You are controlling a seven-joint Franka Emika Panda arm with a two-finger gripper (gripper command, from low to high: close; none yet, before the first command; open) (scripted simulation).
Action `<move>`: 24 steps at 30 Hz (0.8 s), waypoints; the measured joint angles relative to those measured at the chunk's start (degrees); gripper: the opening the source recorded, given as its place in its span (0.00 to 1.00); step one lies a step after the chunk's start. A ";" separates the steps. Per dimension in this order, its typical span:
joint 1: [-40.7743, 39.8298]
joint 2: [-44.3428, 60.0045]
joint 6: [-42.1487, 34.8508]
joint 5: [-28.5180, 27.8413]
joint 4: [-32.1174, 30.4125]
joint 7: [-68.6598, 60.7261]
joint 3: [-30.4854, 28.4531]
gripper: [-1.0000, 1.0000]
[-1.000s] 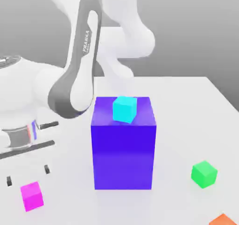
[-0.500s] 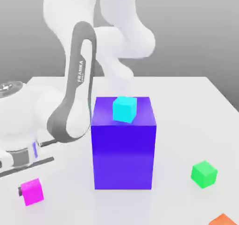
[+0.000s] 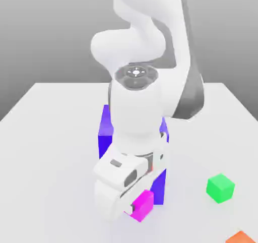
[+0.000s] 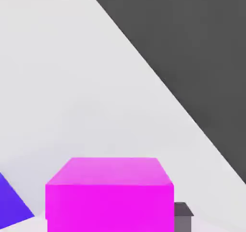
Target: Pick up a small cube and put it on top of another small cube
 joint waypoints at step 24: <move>16.02 -3.83 9.53 -5.16 -10.40 7.97 9.37 1.00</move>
